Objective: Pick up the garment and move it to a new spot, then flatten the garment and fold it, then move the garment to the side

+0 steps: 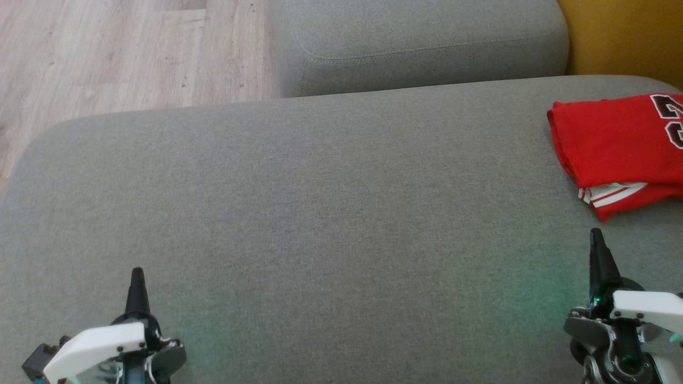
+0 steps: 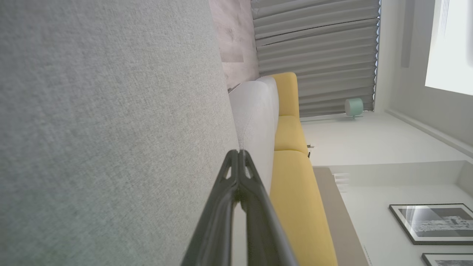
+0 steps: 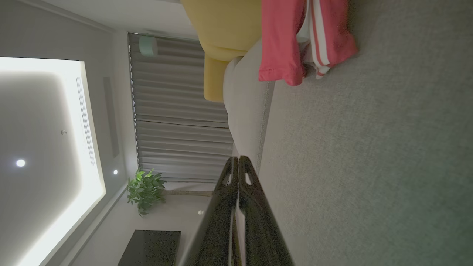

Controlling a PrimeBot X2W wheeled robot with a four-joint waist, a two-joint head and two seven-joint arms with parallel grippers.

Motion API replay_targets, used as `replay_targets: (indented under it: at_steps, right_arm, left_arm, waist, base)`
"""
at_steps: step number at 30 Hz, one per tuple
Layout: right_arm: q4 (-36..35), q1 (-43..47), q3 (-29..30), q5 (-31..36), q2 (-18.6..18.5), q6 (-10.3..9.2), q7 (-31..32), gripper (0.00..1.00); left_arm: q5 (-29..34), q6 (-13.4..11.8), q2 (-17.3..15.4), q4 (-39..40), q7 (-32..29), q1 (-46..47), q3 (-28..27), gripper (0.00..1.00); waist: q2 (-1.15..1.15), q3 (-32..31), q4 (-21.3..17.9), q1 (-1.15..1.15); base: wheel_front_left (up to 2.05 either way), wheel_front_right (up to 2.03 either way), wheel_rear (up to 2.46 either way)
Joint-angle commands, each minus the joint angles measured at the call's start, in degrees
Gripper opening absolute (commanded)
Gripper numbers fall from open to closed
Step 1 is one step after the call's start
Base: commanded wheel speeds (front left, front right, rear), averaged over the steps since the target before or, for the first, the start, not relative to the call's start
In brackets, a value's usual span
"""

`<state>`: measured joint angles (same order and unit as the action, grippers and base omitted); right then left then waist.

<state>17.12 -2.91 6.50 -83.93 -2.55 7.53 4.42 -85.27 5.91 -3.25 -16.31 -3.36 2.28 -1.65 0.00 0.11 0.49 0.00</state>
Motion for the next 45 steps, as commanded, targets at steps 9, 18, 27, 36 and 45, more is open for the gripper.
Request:
replay_targets:
  at_steps: [9,18,27,36,45]
  right_arm:
    - [-3.0,-3.2,0.0,-7.5,-0.3,-0.04,1.9,0.00]
    - [-3.1,-3.3,0.0,-8.2,-0.3,-0.04,2.1,0.00]
    - [-3.1,-3.3,0.0,-8.2,-0.3,-0.04,2.1,0.00]
    - [-3.1,-3.3,0.0,-8.2,-0.3,-0.04,2.1,0.00]
    - [-3.1,-3.3,0.0,-8.2,-0.3,-0.04,2.1,0.00]
  left_arm:
    - [-7.3,1.5,-0.6,2.3,-1.9,3.8,-3.4,0.00]
    - [-7.9,1.6,-0.5,2.3,-2.2,3.8,-3.7,0.00]
    - [-7.8,1.6,-0.4,2.3,-2.3,3.8,-3.8,0.00]
    - [-7.7,1.6,-0.3,2.3,-2.4,3.8,-3.9,0.00]
    - [-7.6,1.6,-0.2,2.3,-2.5,3.8,-4.1,0.00]
  waist:
    - [0.00,0.1,-0.4,0.00]
    - [0.00,0.1,-0.5,0.00]
    - [0.00,0.1,-0.5,0.00]
    - [0.00,0.1,-0.5,0.00]
    - [0.00,0.1,-0.5,0.00]
  base:
    - [0.00,0.00,0.00]
    - [0.00,0.00,0.00]
    - [0.00,0.00,0.00]
    - [0.00,0.00,0.00]
    - [0.00,0.00,0.00]
